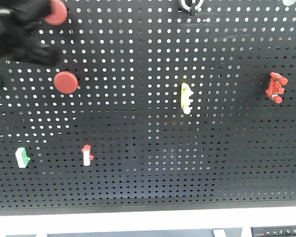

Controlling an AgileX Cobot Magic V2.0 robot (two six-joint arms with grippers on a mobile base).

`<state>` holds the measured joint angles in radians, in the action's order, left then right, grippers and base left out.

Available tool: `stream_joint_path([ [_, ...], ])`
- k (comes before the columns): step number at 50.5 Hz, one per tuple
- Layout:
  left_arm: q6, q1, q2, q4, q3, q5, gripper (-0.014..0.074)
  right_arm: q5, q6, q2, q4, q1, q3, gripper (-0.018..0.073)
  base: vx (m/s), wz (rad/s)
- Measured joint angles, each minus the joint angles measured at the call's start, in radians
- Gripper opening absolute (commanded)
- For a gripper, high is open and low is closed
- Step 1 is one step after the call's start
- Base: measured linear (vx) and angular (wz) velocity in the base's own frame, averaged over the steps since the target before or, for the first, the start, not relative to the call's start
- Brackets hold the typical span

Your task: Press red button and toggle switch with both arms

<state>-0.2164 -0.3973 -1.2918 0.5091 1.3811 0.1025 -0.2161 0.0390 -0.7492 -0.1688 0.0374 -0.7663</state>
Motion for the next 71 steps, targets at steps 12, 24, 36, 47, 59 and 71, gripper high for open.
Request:
stream_joint_path([
  [12, 0.000, -0.001, -0.046, 0.000, 0.018, 0.003, 0.0002, -0.007, 0.001, 0.000, 0.000, 0.000, 0.000, -0.0011, 0.00, 0.00],
  [24, 0.000, -0.003, -0.061, 0.005, 0.021, 0.030, 0.0002, -0.009, 0.001, 0.000, 0.000, 0.000, 0.000, -0.0011, 0.00, 0.00],
  [36, 0.000, -0.011, -0.015, 0.006, 0.020, -0.014, 0.0002, -0.012, 0.001, 0.000, 0.000, 0.000, 0.000, -0.0011, 0.00, 0.00],
  [47, -0.001, -0.011, 0.148, 0.005, -0.074, -0.087, 0.0002, -0.028, 0.002, -0.002, -0.018, -0.003, 0.000, -0.0011, 0.00, 0.00],
  [59, -0.001, -0.011, 0.264, 0.005, -0.212, -0.088, 0.0002, -0.055, 0.028, -0.095, -0.195, -0.170, -0.104, -0.0007, 0.00, 0.00],
  [71, -0.001, -0.011, 0.287, 0.005, -0.225, -0.096, 0.0002, -0.060, 0.042, -0.319, -0.276, -0.404, -0.382, -0.0006, 0.00, 0.00],
])
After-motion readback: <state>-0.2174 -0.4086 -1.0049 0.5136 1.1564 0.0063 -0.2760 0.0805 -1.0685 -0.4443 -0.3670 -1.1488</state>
